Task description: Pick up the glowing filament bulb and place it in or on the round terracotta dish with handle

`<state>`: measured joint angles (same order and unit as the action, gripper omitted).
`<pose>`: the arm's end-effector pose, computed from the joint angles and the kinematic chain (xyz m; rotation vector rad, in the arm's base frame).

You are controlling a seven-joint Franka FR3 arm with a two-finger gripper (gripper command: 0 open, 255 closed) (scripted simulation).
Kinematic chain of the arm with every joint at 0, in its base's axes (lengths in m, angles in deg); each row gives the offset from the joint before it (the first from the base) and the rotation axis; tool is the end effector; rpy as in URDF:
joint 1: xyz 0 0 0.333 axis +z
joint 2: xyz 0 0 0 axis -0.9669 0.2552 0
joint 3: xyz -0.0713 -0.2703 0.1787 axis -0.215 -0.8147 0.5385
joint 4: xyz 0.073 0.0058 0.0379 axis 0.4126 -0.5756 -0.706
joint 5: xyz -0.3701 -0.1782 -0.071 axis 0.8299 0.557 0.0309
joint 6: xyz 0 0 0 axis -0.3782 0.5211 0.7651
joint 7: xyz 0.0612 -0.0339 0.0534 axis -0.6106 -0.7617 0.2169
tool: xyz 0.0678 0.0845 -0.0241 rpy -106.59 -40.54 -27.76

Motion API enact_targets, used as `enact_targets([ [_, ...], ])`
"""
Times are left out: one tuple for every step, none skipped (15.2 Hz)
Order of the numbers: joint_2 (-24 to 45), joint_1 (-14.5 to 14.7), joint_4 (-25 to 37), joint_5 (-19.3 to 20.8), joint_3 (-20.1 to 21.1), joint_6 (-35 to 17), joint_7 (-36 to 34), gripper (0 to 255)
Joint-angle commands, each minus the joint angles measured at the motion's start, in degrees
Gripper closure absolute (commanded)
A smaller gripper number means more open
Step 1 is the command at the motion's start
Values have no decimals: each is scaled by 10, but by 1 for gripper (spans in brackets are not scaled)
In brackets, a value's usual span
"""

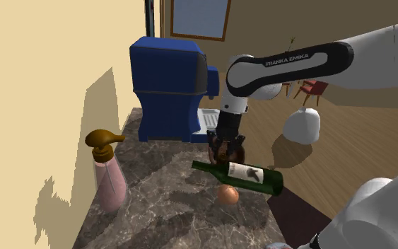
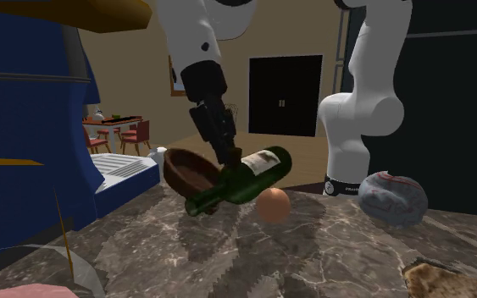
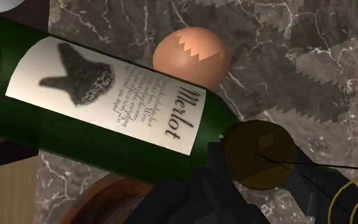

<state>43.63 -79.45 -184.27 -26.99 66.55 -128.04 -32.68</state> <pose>0.4588 0.0761 0.4273 -2.7549 0.8122 0.4443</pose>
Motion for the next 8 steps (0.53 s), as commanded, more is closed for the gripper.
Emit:
enact_targets([
  [25, -13, 22, 15, -15, 6, 20, 255],
  [39, -19, 36, 21, -21, 9, 28, 255],
  [53, -25, 50, 27, -27, 11, 37, 255],
  [68, -30, 65, 32, -33, 14, 45, 255],
  [83, -36, 80, 37, -39, 17, 54, 255],
  [98, -41, 96, 42, -45, 21, 62, 255],
  [114, -46, 113, 47, -50, 25, 70, 255],
  [130, -51, 131, 51, -55, 29, 77, 255],
])
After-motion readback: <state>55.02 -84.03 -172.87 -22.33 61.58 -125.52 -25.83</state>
